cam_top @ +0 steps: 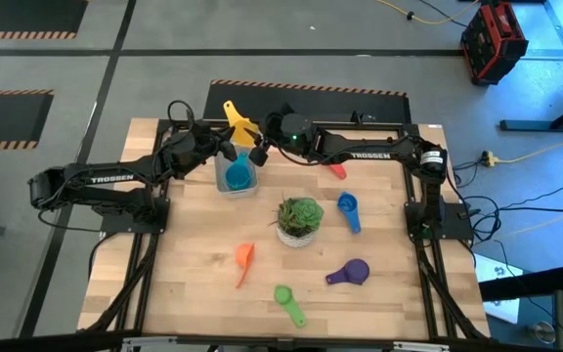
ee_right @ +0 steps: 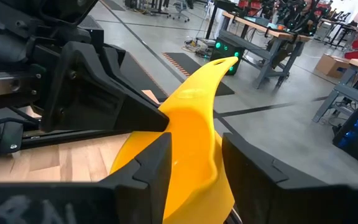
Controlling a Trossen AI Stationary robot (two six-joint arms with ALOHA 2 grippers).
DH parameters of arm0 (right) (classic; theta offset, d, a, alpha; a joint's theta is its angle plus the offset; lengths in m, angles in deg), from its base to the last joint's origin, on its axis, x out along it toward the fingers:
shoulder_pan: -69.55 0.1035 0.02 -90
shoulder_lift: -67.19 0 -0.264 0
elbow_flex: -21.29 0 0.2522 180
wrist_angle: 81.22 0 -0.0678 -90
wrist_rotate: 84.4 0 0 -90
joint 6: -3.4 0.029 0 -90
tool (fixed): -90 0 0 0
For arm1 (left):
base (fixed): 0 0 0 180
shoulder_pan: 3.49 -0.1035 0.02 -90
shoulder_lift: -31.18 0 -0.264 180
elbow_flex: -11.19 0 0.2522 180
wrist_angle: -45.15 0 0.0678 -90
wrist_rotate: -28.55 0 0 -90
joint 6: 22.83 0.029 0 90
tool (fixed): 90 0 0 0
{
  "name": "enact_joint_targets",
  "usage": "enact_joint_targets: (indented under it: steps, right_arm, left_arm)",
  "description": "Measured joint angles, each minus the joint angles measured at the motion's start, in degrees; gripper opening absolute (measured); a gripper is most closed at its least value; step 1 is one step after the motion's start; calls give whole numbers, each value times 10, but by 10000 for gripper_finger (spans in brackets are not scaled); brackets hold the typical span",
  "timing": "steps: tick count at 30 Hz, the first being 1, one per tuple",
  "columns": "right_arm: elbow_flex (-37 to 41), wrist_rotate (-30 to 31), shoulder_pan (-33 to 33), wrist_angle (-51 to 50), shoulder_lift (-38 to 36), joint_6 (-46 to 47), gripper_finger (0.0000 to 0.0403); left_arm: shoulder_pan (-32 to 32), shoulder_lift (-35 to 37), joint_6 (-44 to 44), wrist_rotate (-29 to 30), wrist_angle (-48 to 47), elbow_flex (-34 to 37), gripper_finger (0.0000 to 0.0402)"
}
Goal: Nest measuring cups in basket
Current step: Stack the yellow measuring cup on top of the light blue measuring cup in the gray bin
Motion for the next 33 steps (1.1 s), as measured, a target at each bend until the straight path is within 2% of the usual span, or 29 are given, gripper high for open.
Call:
enact_joint_targets:
  steps: [14,19,24,33]
  right_arm:
    - [1,1,0,-20,-33,-1,146]
    - [1,2,-1,-28,-51,-48,146]
    - [1,2,-3,-104,-93,-76,146]
    - [1,-1,-39,-338,-196,-76,146]
  left_arm:
    - [0,0,0,11,-6,-1,5]
    - [0,0,0,7,-8,-1,5]
    - [0,1,0,-27,-11,-1,5]
    - [0,2,1,-111,-39,-1,5]
